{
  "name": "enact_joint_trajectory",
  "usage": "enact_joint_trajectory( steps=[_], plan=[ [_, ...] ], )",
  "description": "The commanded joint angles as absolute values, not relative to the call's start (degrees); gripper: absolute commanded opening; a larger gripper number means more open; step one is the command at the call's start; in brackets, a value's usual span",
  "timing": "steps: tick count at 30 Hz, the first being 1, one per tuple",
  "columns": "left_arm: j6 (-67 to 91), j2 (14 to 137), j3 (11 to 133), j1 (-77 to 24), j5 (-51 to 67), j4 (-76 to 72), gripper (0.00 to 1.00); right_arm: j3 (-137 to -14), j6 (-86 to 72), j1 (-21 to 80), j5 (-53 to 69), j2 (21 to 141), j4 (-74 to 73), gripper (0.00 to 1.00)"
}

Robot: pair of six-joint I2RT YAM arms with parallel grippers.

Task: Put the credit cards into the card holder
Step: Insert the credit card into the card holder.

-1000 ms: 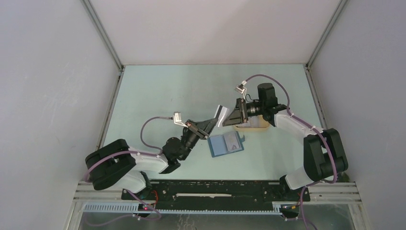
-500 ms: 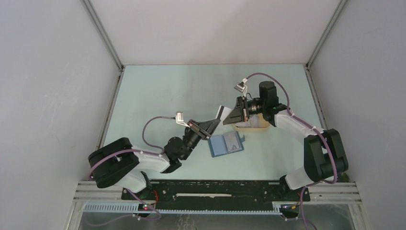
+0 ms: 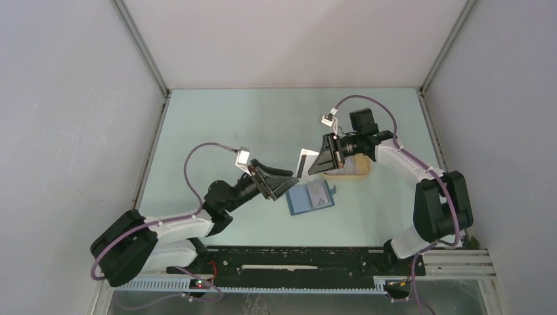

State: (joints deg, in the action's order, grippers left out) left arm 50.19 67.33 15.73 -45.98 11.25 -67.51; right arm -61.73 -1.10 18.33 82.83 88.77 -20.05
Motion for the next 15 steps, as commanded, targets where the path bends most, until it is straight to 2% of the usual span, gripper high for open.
enact_joint_trajectory(
  steps=[1,9,15],
  plan=[
    [41.51,63.97,17.52,-45.74,22.89,-53.9,0.72,-64.07,7.27,18.79,86.91,89.68,-27.68,0.0],
    [39.64,65.83,20.09,-45.79,20.58,-52.23,0.72,-64.07,7.81,18.83,87.57,90.1,-27.86,0.0],
    [44.22,68.55,19.77,-45.75,21.12,-62.17,0.63,-64.07,8.59,18.72,87.68,91.51,-28.28,0.0]
  ],
)
